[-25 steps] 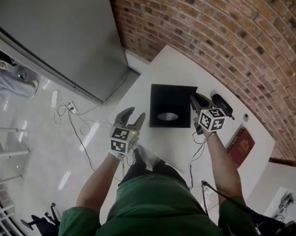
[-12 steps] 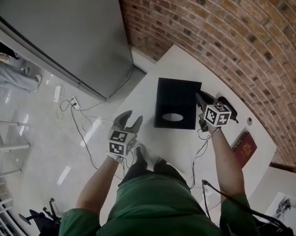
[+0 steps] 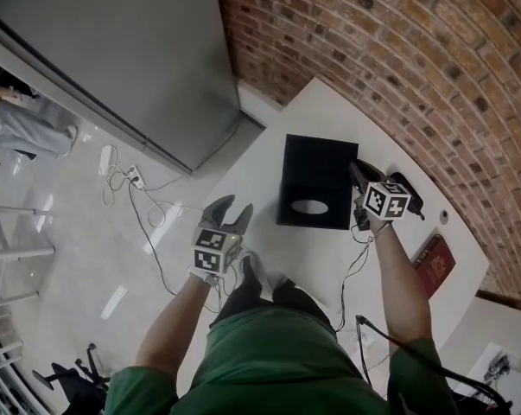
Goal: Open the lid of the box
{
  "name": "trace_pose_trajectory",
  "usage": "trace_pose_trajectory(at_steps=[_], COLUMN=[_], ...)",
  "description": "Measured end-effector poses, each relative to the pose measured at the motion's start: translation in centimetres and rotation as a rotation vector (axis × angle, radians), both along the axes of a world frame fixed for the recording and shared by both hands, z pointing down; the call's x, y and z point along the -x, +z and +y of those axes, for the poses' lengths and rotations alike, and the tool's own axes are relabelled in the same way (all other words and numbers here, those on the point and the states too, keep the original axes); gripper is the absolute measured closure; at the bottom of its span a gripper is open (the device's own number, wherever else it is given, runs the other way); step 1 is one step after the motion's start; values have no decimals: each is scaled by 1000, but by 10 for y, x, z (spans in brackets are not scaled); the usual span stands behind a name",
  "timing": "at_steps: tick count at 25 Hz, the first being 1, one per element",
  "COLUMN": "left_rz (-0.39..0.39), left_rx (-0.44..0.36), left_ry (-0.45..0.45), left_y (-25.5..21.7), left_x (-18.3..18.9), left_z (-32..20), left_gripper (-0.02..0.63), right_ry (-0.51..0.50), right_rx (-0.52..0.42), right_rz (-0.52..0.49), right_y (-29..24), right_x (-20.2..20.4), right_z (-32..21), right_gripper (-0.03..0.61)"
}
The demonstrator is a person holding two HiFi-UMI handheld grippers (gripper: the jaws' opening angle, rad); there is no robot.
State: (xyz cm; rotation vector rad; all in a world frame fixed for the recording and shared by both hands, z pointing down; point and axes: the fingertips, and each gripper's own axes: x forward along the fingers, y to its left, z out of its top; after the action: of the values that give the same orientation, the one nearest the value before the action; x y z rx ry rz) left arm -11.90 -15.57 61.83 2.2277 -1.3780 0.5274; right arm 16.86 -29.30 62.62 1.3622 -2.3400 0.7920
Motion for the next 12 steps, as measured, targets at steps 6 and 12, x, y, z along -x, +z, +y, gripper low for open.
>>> trace_pose_trajectory(at_steps=[6, 12], left_rz=[18, 7], left_rx=[29, 14], left_ry=[10, -6], left_y=[2, 2], left_x=[-6, 0], left_z=[4, 1], left_gripper=[423, 423], right_ry=[-3, -6], right_rx=[25, 65], right_rz=[11, 53], right_y=[10, 23], right_x=[0, -1], right_z=[-4, -4], right_gripper=[492, 492])
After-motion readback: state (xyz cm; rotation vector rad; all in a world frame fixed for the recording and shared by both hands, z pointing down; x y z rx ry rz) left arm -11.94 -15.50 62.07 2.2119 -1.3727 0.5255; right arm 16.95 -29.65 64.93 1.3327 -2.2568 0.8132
